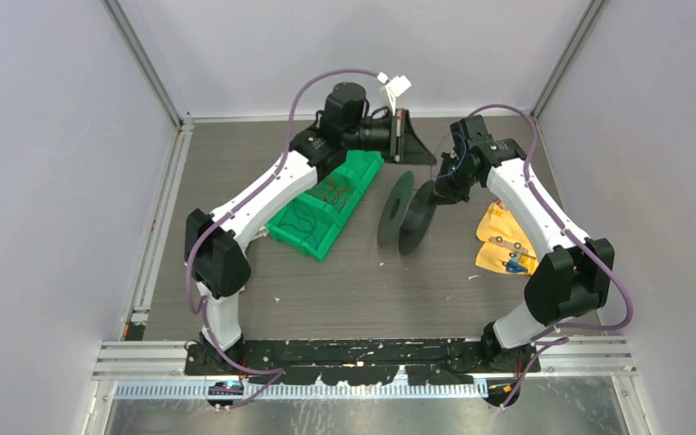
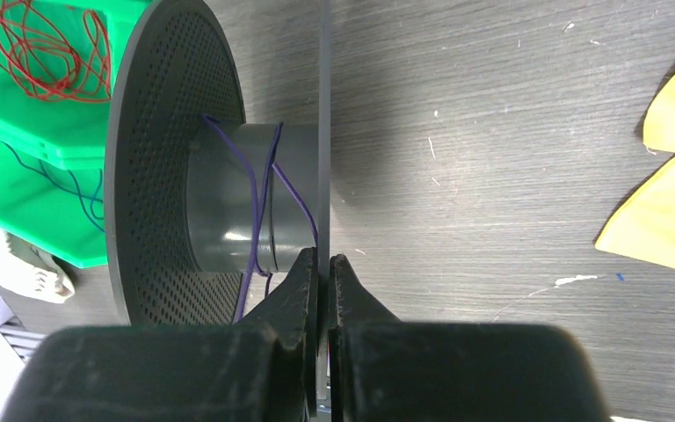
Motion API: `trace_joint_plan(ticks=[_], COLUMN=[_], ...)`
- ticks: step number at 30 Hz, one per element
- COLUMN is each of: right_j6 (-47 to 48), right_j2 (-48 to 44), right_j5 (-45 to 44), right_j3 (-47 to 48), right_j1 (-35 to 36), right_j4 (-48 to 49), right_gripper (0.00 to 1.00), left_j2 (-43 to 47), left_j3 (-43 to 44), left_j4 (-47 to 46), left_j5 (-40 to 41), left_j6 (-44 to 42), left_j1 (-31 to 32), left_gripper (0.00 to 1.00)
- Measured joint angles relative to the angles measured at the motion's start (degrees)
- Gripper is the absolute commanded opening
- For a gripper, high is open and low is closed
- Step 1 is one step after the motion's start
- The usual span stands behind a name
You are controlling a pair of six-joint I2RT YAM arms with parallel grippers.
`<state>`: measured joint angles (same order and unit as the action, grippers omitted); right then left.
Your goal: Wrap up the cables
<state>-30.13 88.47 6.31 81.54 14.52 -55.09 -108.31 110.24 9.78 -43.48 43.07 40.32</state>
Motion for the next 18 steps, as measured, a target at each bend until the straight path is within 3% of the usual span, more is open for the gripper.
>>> trace_joint_plan(ticks=[9,18], right_j6=[-2.8,-4.5], right_j2=[1.9,1.9], right_j5=[-1.8,-2.0], right_j3=[2.2,2.2], right_j1=[0.0,-2.0], right_j4=[1.6,2.8], right_gripper=[0.00,0.01], left_j2=[1.8,8.4], left_j3=[-14.5,-25.5], left_j4=[-5.3,-9.2], left_j5=[-7.7,-10.2], left_j6=[0.6,1.0], left_j1=[1.4,1.6], left_gripper=[0.01,0.01])
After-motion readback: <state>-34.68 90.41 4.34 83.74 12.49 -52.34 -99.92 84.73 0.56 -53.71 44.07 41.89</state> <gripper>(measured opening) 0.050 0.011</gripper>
